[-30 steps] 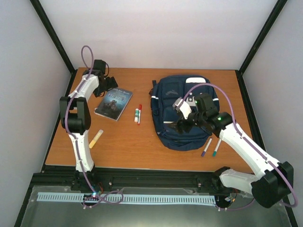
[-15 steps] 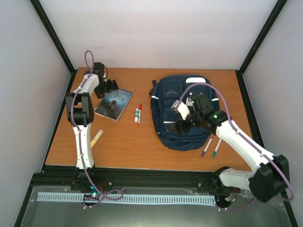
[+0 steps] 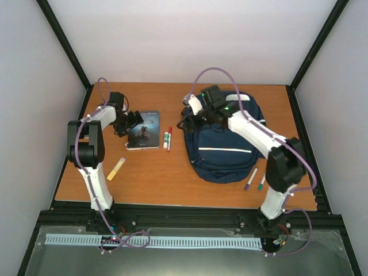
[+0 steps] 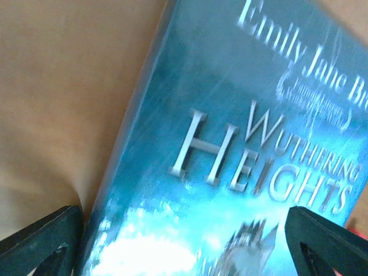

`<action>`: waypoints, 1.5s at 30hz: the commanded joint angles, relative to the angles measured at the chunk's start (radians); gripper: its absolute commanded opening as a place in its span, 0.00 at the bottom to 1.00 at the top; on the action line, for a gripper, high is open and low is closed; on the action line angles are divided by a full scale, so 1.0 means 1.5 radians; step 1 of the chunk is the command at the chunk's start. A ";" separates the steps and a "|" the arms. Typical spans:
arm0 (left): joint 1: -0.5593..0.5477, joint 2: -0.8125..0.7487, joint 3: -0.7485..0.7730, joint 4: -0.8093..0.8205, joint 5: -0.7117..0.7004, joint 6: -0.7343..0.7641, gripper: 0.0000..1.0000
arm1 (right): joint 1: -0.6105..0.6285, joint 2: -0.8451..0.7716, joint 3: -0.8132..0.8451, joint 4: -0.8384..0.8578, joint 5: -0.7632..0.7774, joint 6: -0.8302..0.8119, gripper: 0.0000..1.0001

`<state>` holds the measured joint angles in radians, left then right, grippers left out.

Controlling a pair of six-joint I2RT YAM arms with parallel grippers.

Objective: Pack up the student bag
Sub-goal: Pick up the book from the center of the board.

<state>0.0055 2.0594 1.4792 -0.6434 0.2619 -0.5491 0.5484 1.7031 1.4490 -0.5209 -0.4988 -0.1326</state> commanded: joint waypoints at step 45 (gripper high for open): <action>-0.017 -0.142 -0.271 0.222 -0.024 -0.160 0.91 | 0.075 0.688 0.605 -0.115 0.052 0.130 0.38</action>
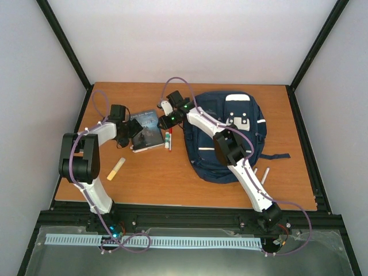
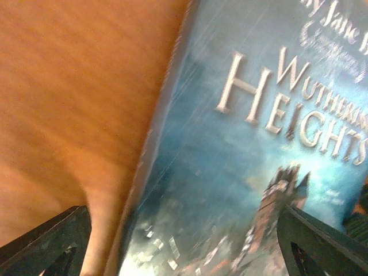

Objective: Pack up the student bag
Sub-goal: Pick up the book from the center of the board.

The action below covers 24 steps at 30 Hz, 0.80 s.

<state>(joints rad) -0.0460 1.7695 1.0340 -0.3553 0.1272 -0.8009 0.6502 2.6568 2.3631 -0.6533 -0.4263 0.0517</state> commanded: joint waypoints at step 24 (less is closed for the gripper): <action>-0.036 -0.020 -0.107 0.323 0.411 -0.089 0.71 | 0.012 0.076 -0.005 -0.035 -0.084 -0.002 0.36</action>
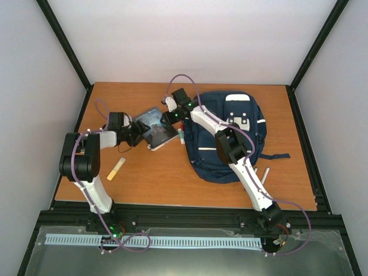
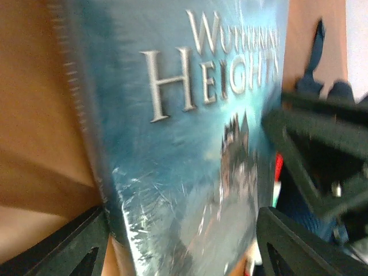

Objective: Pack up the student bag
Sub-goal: Pick up the book from the center of the board.

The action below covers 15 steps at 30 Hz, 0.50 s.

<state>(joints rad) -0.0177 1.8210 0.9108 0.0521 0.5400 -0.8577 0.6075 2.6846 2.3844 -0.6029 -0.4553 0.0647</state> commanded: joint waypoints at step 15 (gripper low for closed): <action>-0.056 -0.182 -0.111 -0.075 -0.093 -0.154 0.85 | 0.045 0.029 -0.084 -0.077 -0.083 -0.007 0.35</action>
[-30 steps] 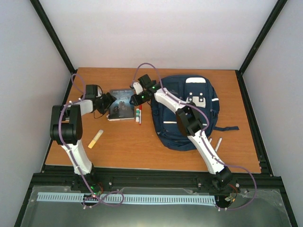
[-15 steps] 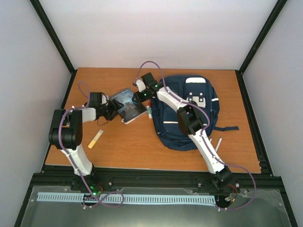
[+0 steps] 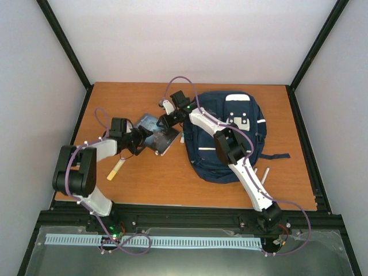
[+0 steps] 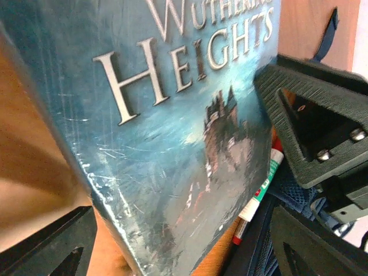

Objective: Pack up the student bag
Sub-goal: Pick up the book from the center of the board.

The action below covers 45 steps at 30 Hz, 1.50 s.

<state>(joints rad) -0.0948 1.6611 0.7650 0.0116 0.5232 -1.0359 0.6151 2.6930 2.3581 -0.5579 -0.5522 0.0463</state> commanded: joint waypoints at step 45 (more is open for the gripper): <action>-0.034 -0.376 -0.195 0.211 -0.081 -0.028 0.99 | 0.081 -0.001 -0.277 -0.101 -0.080 0.079 0.14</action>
<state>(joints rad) -0.1318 1.2446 0.4129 0.1524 0.4446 -1.1049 0.6476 2.5397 2.0247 -0.4168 -0.6724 0.1802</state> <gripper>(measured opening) 0.976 0.138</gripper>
